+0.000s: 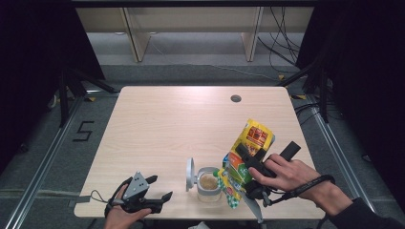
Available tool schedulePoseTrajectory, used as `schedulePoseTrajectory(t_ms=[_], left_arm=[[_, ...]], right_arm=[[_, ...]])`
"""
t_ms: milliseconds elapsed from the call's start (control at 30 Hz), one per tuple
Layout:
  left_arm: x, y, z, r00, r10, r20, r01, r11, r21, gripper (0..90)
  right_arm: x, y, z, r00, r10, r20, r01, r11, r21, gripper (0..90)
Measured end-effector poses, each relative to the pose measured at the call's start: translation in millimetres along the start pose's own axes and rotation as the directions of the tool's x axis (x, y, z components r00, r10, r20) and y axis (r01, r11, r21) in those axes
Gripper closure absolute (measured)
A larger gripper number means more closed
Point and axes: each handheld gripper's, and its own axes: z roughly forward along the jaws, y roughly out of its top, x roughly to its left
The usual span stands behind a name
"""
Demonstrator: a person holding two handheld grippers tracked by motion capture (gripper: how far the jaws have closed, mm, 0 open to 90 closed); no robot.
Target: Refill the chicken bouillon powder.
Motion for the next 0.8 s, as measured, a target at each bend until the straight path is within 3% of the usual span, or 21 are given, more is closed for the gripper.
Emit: schedulePoseTrajectory(t_ms=[800], left_arm=[[0.2,0.1,-0.2,1.0000,0.001,-0.003,-0.001,1.0000,-0.002,21.0]], right_arm=[[-0.2,0.2,0.3,1.0000,-0.001,0.003,0.001,1.000,-0.004,58.5]])
